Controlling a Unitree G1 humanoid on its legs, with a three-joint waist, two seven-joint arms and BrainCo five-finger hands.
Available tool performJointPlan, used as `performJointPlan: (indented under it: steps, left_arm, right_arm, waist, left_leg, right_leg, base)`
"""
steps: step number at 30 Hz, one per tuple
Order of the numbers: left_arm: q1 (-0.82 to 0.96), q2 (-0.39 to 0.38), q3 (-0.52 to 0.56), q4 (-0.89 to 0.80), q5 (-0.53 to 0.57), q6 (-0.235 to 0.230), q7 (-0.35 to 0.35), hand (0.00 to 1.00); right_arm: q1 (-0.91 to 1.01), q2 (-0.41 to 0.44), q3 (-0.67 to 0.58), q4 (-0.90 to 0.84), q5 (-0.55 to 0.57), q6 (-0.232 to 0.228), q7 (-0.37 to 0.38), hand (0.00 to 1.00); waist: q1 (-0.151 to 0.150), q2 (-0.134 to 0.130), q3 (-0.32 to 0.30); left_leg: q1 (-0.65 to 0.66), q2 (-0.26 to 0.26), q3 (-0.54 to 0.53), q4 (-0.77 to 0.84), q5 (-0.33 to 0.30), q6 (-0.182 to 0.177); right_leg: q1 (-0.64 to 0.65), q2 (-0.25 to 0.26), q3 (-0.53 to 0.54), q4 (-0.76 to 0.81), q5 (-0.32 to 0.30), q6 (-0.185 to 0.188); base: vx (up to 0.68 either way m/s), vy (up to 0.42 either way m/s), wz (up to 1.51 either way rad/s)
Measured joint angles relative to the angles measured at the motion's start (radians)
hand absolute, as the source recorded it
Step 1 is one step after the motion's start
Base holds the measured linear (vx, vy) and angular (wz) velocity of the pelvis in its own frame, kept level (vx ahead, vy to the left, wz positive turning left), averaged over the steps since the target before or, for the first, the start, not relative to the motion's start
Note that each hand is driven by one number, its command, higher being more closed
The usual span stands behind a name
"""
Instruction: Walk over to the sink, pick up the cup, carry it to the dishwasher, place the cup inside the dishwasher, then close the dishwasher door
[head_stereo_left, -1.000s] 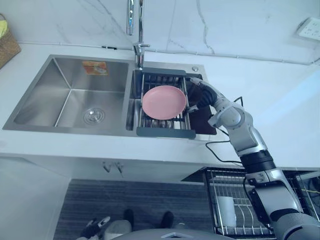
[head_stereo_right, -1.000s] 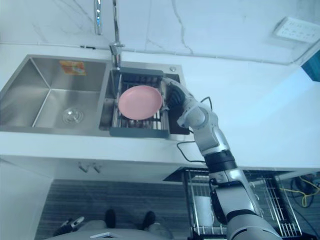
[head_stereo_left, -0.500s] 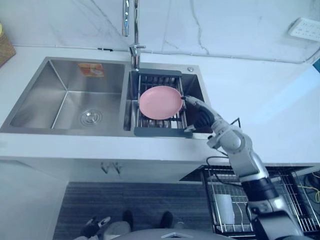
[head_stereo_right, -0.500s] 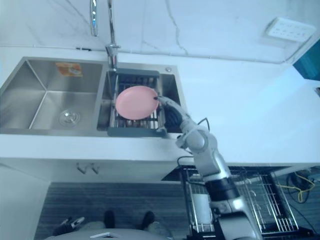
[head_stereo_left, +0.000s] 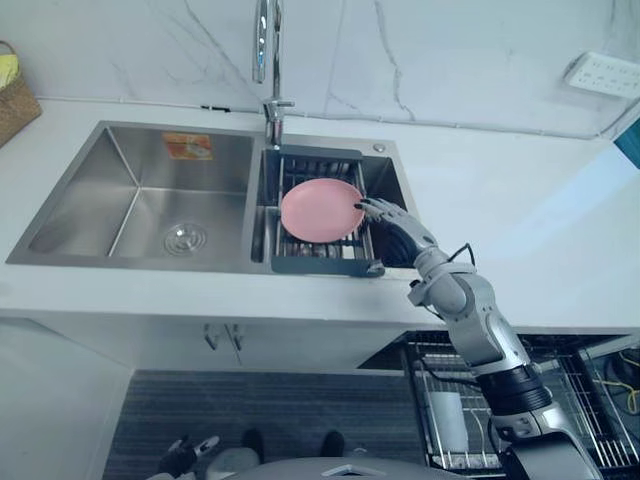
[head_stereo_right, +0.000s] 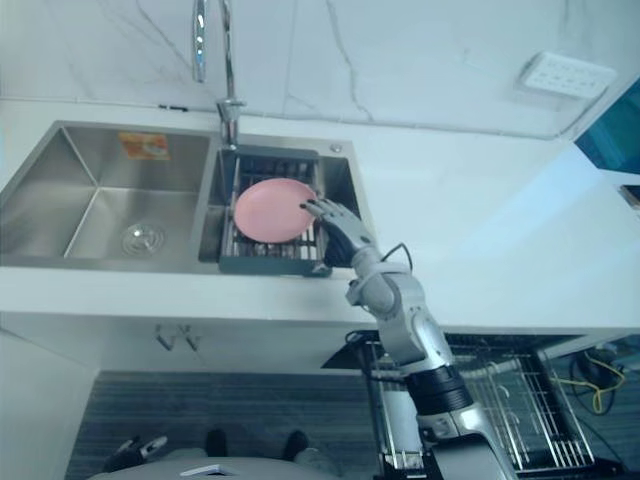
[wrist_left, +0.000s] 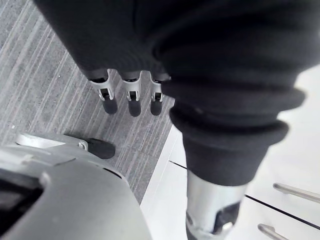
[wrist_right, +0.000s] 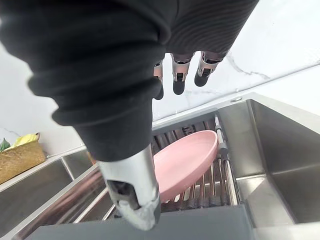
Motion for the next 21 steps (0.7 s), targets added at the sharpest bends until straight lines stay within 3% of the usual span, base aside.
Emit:
performJointPlan:
  steps: [11,21]
  left_arm:
    - [0.002,0.001,0.031,-0.001,0.005,0.009,-0.002,0.0]
    - [0.004,0.003,0.032,-0.004,0.005,0.034,-0.001,0.0]
  right_arm:
    - [-0.121,-0.007,0.0,0.176,-0.001,0.019,-0.022,0.0]
    - [-0.241,-0.057,0.043,0.372,-0.001,0.01,-0.033,0.0]
  waist:
    - [0.004,-0.004,-0.011]
    - [0.028,-0.007,-0.012]
  left_leg:
    - [0.0,-0.002,-0.023,-0.001,0.012,0.0]
    - [-0.038,-0.006,-0.038,-0.002,0.028,0.006]
  right_leg:
    - [0.013,-0.001,-0.024,-0.003,0.001,-0.001]
    - [-0.01,0.0,-0.035,-0.021,0.021,-0.007]
  base:
    - [-0.02,0.008,0.07]
    - [-0.02,0.013,0.04]
